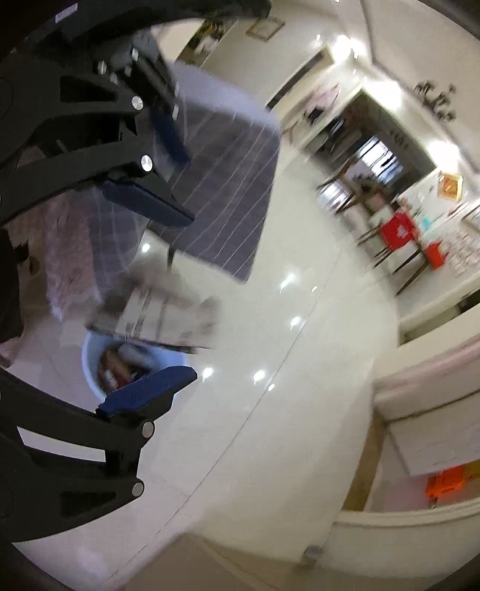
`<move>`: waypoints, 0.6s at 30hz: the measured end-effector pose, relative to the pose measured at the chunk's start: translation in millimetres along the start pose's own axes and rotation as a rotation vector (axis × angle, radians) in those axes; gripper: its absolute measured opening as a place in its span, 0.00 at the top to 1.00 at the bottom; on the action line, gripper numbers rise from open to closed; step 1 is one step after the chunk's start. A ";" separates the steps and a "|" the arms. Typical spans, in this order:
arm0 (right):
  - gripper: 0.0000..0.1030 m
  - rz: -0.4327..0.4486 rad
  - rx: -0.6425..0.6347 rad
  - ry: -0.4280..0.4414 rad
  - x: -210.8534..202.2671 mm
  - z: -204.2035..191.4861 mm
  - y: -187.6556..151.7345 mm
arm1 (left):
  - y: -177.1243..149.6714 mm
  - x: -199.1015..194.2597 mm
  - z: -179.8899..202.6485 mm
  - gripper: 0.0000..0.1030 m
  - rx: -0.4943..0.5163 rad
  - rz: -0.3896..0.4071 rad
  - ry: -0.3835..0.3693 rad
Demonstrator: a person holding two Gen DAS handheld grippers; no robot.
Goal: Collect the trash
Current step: 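Carry the newspaper over the blue bucket and open both grippers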
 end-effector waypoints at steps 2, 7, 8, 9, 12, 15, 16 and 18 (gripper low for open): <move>0.26 -0.041 0.025 -0.006 9.6 13.3 -8.1 | -8.2 2.9 -5.4 0.49 -0.007 -0.014 0.007; 0.26 -0.028 0.031 0.006 -1.8 17.0 -13.6 | -10.2 -7.9 -19.4 0.40 -0.051 -0.002 0.005; 0.26 -0.018 0.022 0.010 -7.6 14.5 -13.1 | -8.4 -14.1 -22.4 0.38 -0.063 0.013 0.003; 0.26 -0.011 0.016 0.015 -12.6 10.5 -11.3 | -7.6 -21.3 -24.7 0.36 -0.069 0.027 0.005; 0.26 0.047 -0.008 0.033 -42.3 -3.9 -4.1 | -4.5 -45.4 -34.0 0.33 -0.075 0.071 0.033; 0.26 0.108 -0.040 0.060 -77.3 -18.7 1.6 | -4.9 -82.4 -45.9 0.27 -0.100 0.132 0.064; 0.26 0.132 -0.053 0.065 -89.6 -24.8 2.4 | -5.7 -95.6 -48.3 0.25 -0.107 0.151 0.077; 0.26 0.177 -0.087 0.077 -115.1 -38.3 2.6 | -9.9 -127.0 -52.2 0.20 -0.121 0.199 0.109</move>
Point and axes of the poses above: each gripper's, at about its wrist camera, not at the fingertips, and x roughly the way its jaws point, z to its right, y to its top, the point moved 7 cm from there along x, roughly the way its jaws point, and after that the axes turned 12 degrees about -y, right-handed, at the moved point
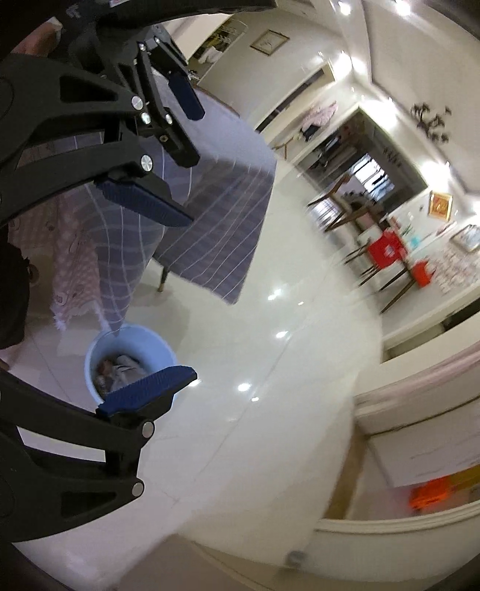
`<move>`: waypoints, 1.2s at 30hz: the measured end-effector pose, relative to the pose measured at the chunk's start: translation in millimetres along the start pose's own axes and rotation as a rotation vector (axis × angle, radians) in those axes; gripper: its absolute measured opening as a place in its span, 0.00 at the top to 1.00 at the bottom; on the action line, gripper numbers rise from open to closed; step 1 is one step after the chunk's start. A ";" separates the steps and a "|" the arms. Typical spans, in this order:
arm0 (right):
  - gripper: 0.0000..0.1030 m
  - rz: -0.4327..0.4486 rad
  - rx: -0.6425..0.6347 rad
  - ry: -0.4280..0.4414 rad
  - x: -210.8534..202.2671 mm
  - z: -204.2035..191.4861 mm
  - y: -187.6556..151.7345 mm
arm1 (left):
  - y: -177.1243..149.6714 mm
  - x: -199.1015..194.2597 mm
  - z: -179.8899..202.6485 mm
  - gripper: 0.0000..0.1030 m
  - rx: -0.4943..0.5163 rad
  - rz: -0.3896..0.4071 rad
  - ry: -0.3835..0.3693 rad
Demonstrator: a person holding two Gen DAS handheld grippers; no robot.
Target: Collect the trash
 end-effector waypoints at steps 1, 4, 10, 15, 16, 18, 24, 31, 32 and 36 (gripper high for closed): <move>0.26 0.021 -0.012 0.010 -11.3 -5.8 2.6 | 1.8 -20.0 -6.8 0.18 -0.009 0.032 0.025; 0.23 0.088 -0.050 0.026 -49.2 -25.2 8.3 | 5.7 -67.6 -19.4 0.14 -0.034 0.105 0.072; 0.17 0.208 -0.106 0.054 -126.8 -57.4 14.3 | 3.0 -155.7 -35.5 0.11 -0.079 0.219 0.121; 0.15 0.318 -0.151 0.072 -186.3 -72.6 15.1 | 0.0 -215.7 -39.0 0.11 -0.094 0.309 0.139; 0.15 0.340 -0.158 0.073 -198.3 -74.8 15.0 | -0.1 -228.6 -37.2 0.11 -0.096 0.331 0.141; 0.15 0.373 -0.165 0.086 -217.9 -78.0 14.9 | -1.3 -244.9 -35.1 0.10 -0.099 0.358 0.153; 0.14 0.437 -0.193 0.109 -258.6 -81.7 9.8 | -6.5 -292.9 -26.5 0.09 -0.096 0.445 0.171; 0.12 0.487 -0.208 0.124 -287.3 -83.9 7.0 | -13.8 -331.1 -16.0 0.08 -0.094 0.510 0.189; 0.12 0.493 -0.213 0.124 -290.7 -84.8 6.2 | -14.3 -334.3 -15.0 0.08 -0.092 0.514 0.191; 0.12 0.513 -0.224 0.136 -298.9 -89.8 1.3 | -14.4 -344.1 -9.9 0.08 -0.084 0.529 0.201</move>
Point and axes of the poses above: each gripper's, at about its wrist camera, not at the fingertips, and x roughly the way its jaws point, z to its right, y to its top, the point moved 7 cm from there along x, roughly the way its jaws point, and after that the axes turned 12 degrees about -y, right-handed, at the moved point
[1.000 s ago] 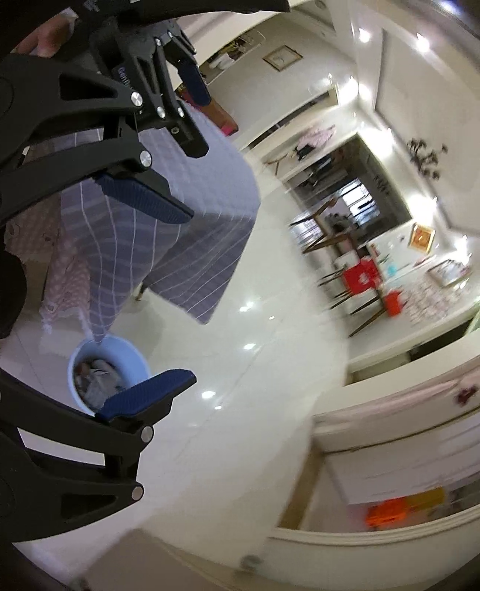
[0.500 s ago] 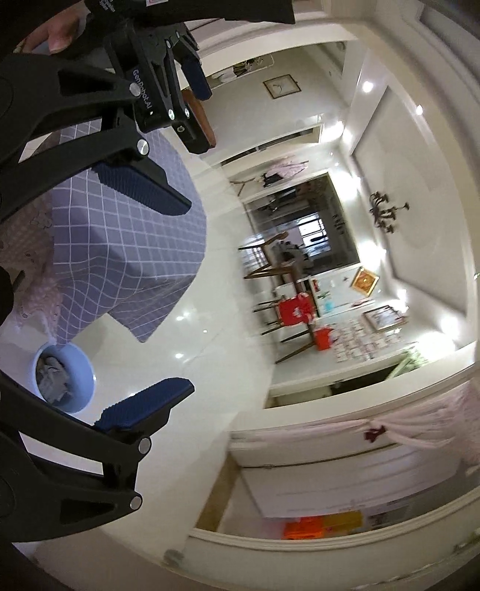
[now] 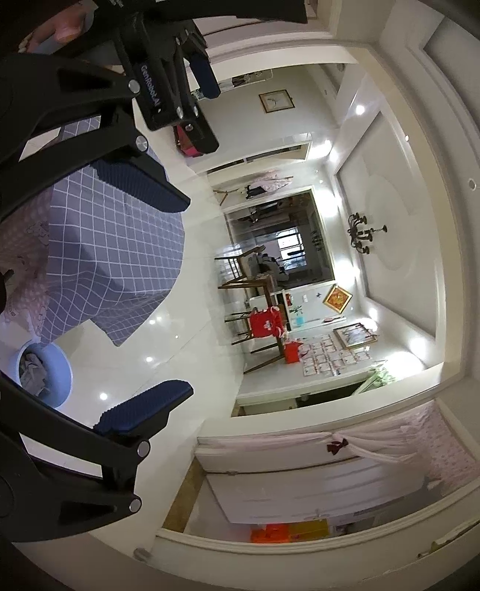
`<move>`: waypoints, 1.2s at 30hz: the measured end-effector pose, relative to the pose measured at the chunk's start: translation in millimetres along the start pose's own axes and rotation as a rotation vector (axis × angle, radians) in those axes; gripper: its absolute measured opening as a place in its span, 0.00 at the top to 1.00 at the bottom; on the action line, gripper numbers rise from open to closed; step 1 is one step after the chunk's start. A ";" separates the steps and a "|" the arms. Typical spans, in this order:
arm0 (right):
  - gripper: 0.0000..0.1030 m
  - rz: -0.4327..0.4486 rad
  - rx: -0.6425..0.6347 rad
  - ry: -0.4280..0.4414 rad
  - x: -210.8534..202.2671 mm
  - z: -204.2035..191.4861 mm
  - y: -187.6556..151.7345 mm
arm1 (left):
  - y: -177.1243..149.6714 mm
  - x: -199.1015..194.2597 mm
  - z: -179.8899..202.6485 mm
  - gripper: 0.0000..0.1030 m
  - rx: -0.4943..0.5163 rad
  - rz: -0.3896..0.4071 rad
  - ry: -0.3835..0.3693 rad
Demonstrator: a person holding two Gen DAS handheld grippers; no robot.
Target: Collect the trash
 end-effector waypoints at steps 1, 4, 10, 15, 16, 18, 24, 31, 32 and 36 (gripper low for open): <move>0.12 0.006 -0.004 0.004 -2.5 -1.3 0.9 | 0.2 -0.6 0.4 0.08 0.002 0.004 0.002; 0.12 0.014 -0.010 0.010 -8.3 -6.4 2.1 | -0.8 -3.6 0.5 0.08 0.003 0.008 0.006; 0.12 0.016 -0.011 0.011 -12.1 -9.1 2.5 | -4.1 -11.9 2.8 0.08 0.011 0.020 0.017; 0.11 0.015 -0.013 0.010 -11.7 -9.7 1.5 | -1.1 -15.6 -0.2 0.08 0.016 0.025 0.021; 0.11 0.014 -0.014 0.012 -11.4 -8.7 0.8 | -1.4 -15.9 0.0 0.08 0.014 0.026 0.022; 0.11 0.013 -0.016 0.013 -13.7 -10.1 0.9 | -1.9 -16.9 -0.7 0.08 0.011 0.024 0.021; 0.11 0.010 -0.014 0.012 -17.6 -12.0 0.6 | -3.2 -19.3 -2.0 0.08 0.007 0.020 0.020; 0.11 0.008 -0.015 0.012 -16.7 -10.7 0.2 | -5.0 -20.9 -1.7 0.08 0.017 0.014 0.011; 0.11 0.009 -0.015 0.012 -17.6 -10.8 0.4 | -5.3 -20.7 -2.4 0.08 0.017 0.013 0.013; 0.11 0.006 -0.015 0.012 -15.8 -10.6 -0.1 | -5.8 -18.7 -2.1 0.08 0.013 0.007 0.011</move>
Point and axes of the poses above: each gripper's, at about its wrist camera, not at the fingertips, and x roughly the way its jaws point, z to its right, y to its top, the point moved 7 cm from there along x, roughly the way its jaws point, and after that the axes turned 12 degrees about -y, right-handed, at the moved point
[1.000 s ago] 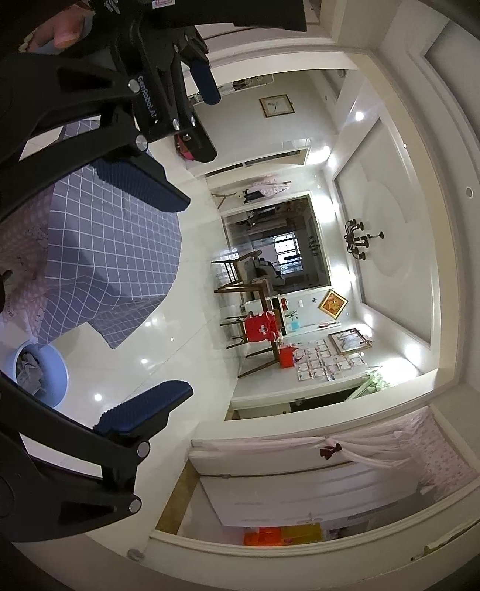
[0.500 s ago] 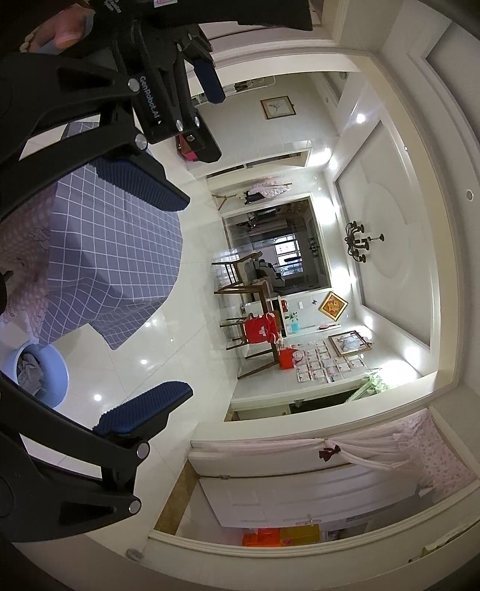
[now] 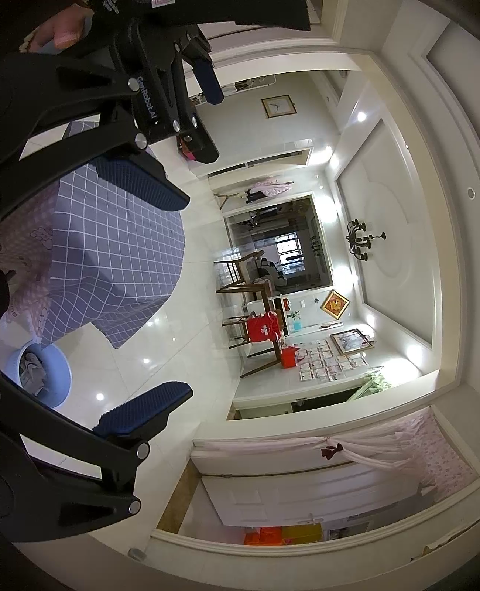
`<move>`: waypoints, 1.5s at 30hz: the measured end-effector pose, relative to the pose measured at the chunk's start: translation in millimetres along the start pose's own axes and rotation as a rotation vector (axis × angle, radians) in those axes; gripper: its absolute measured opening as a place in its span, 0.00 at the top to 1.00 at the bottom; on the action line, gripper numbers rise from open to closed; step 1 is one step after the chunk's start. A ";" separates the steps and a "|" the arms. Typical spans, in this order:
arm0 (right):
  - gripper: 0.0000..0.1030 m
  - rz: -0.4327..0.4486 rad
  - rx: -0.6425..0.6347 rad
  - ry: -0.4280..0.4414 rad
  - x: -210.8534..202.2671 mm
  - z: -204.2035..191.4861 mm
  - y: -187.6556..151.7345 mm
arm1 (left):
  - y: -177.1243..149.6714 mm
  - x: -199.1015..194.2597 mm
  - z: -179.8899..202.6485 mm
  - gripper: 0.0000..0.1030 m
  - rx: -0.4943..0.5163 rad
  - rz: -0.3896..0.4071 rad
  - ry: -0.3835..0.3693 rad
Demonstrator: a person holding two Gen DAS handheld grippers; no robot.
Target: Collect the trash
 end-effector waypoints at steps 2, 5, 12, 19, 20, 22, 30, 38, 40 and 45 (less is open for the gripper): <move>0.11 0.000 0.000 0.000 1.0 0.4 -1.4 | -0.9 0.8 0.2 0.08 0.001 -0.003 -0.001; 0.11 -0.003 -0.002 0.000 0.8 0.8 -4.0 | -1.8 0.9 0.5 0.08 0.004 -0.006 -0.002; 0.11 -0.008 0.002 -0.003 2.7 5.4 -9.9 | -3.2 1.2 0.9 0.08 0.002 -0.010 -0.002; 0.11 -0.010 0.002 -0.002 3.1 5.9 -10.9 | -4.6 2.1 -0.2 0.08 -0.001 -0.013 -0.002; 0.10 -0.011 0.001 -0.003 2.9 5.9 -11.1 | -4.9 2.1 -0.3 0.08 0.000 -0.013 -0.002; 0.10 -0.009 0.002 -0.002 2.8 5.9 -10.4 | -4.4 2.1 -0.2 0.08 0.001 -0.013 0.000; 0.10 -0.012 0.002 -0.003 2.0 5.8 -10.1 | -5.1 2.4 -0.1 0.08 0.001 -0.013 -0.003; 0.10 -0.011 0.001 -0.003 2.6 6.3 -7.7 | -4.6 3.7 2.5 0.08 0.004 -0.013 -0.002; 0.10 -0.011 0.002 -0.003 2.0 6.4 -8.5 | -5.7 4.7 4.6 0.08 0.007 -0.013 -0.004; 0.10 -0.011 0.001 -0.002 2.4 6.3 -7.0 | -5.9 5.1 5.3 0.08 0.008 -0.013 -0.004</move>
Point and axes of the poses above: each gripper's, at about its wrist camera, not at the fingertips, and x roughly the way its jaws point, z to its right, y to its top, the point moved 7 cm from there along x, roughly the way its jaws point, and after that the axes turned 12 degrees about -y, right-handed, at the moved point
